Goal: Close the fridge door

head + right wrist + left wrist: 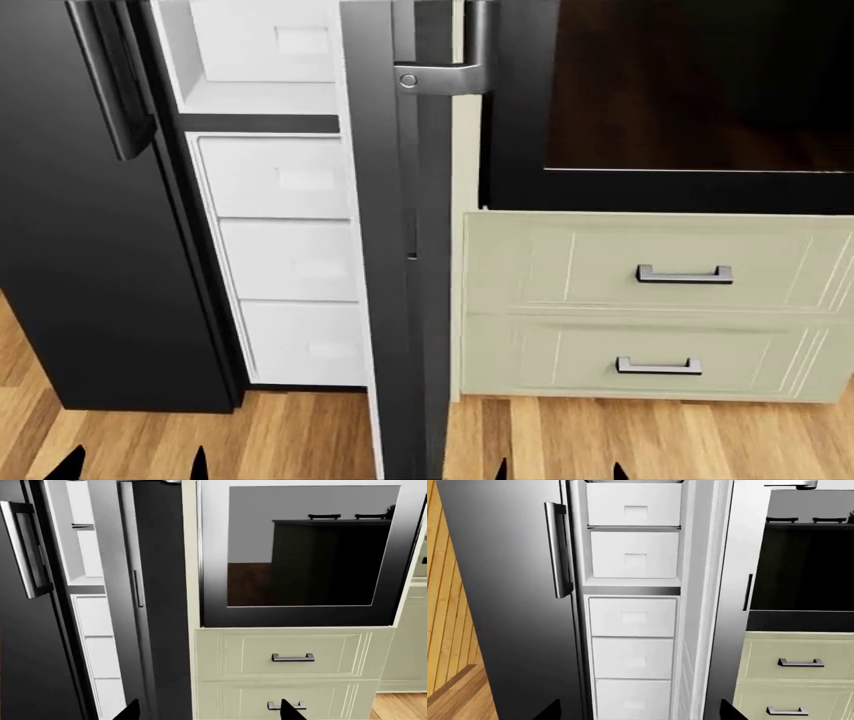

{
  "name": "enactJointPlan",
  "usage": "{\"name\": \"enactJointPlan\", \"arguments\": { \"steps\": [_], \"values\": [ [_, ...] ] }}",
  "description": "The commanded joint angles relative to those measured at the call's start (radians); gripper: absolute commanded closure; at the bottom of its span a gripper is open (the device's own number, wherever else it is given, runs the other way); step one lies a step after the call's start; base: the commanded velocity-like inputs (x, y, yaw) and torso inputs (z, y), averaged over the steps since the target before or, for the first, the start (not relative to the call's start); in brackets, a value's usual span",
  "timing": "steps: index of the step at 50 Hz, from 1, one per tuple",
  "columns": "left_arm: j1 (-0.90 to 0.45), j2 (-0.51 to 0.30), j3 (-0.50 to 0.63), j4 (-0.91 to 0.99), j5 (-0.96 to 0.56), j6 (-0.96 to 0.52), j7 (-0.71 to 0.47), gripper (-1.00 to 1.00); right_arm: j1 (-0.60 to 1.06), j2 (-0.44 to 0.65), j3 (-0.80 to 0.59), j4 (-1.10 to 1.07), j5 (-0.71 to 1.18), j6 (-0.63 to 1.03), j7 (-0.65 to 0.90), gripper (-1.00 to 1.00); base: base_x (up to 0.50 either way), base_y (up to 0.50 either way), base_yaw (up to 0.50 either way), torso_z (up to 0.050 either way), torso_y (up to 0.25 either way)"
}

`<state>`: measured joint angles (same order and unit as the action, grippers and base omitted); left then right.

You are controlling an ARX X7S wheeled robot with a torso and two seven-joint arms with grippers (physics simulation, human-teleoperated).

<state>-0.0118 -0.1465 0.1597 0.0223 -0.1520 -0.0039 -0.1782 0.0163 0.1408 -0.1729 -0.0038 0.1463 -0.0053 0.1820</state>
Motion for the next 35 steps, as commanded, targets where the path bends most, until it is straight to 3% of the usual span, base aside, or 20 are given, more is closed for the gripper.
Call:
{"name": "enactJointPlan", "arguments": {
  "steps": [1, 19, 35],
  "values": [
    [-0.003, -0.007, 0.008, -0.003, -0.007, 0.003, -0.007, -1.0, 0.002, 0.006, -0.007, 0.001, 0.009, -0.004, 0.008, -1.0, 0.0, -0.5, 0.0, 0.0, 0.0],
    [0.001, -0.016, 0.018, 0.014, -0.021, -0.007, -0.021, -1.0, -0.001, 0.019, -0.019, -0.007, 0.016, -0.007, 0.02, -1.0, 0.0, -0.5, 0.0, 0.0, 0.0],
    [0.003, -0.025, 0.027, 0.017, -0.029, -0.004, -0.03, -1.0, -0.003, 0.028, -0.03, -0.017, 0.021, -0.001, 0.033, -1.0, 0.0, -0.01, 0.0, 0.0, 0.0]
  ]
}}
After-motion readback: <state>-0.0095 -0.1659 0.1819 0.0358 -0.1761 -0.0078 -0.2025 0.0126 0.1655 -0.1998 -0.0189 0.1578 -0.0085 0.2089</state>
